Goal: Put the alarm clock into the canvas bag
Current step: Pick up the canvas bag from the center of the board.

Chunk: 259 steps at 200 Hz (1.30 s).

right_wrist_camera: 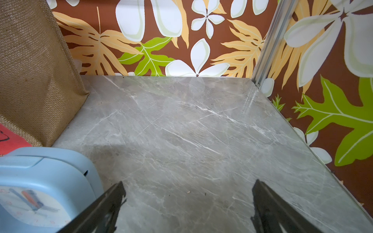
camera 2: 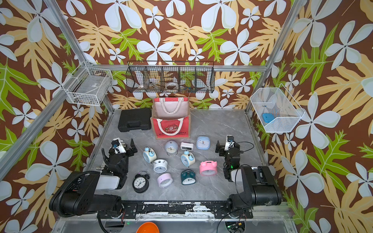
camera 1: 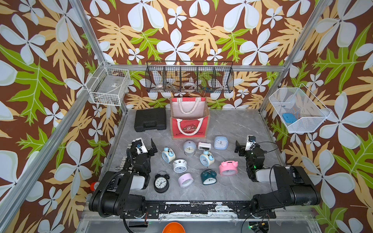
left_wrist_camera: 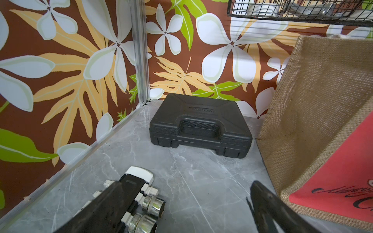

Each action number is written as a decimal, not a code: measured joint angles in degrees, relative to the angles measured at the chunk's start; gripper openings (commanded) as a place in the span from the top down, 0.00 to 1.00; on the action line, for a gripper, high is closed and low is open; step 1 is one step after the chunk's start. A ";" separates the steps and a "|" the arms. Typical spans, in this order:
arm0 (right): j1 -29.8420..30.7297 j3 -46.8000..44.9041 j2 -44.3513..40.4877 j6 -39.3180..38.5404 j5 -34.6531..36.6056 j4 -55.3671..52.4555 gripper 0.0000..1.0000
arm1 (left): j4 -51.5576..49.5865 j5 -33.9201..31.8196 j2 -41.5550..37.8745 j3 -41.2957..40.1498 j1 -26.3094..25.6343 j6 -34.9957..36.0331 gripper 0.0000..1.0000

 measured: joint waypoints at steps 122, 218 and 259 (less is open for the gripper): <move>0.00 5.33 -12.35 0.79 1.36 -12.70 0.01 | -6.88 -1.79 -7.28 2.08 0.00 -0.59 0.00; 0.00 20.65 -21.90 12.28 -7.89 -43.21 0.14 | -45.09 -2.32 -20.04 21.33 -0.33 -14.78 0.07; 0.22 31.50 -15.82 18.95 -17.29 -49.68 0.18 | -58.77 8.96 -18.45 32.13 -0.39 -20.41 0.11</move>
